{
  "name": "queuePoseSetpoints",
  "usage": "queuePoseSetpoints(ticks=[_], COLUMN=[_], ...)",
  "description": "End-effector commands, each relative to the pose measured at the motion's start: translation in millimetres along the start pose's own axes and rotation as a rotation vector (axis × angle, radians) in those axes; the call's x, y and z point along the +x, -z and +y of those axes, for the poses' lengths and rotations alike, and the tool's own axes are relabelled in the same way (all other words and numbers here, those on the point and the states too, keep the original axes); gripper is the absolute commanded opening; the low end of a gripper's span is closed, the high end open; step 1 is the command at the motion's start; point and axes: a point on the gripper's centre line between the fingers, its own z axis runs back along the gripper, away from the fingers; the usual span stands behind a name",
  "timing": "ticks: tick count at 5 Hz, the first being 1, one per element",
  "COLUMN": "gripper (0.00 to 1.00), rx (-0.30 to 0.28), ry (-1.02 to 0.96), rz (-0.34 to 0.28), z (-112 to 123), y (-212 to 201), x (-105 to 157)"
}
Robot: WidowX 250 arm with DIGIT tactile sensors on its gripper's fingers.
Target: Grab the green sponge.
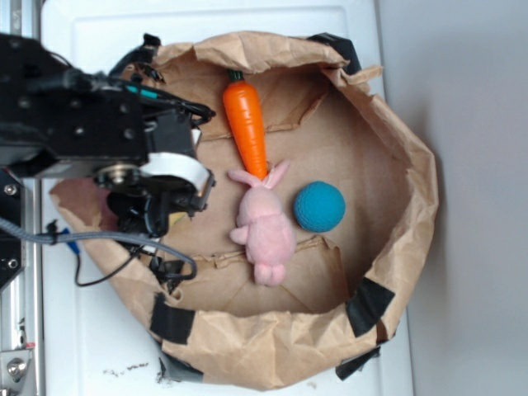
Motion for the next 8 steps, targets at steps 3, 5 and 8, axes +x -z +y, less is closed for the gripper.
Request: queuePoseSetpoints(ticks=[3, 5, 8], gripper=[0.0, 0.0, 0.0], rx=[0.003, -0.042, -0.164], ry=[-0.055, -0.076, -0.236], rz=[-0.019, -0.035, -0.089], z=[6, 8, 10], y=[7, -8, -112], x=[10, 16, 32])
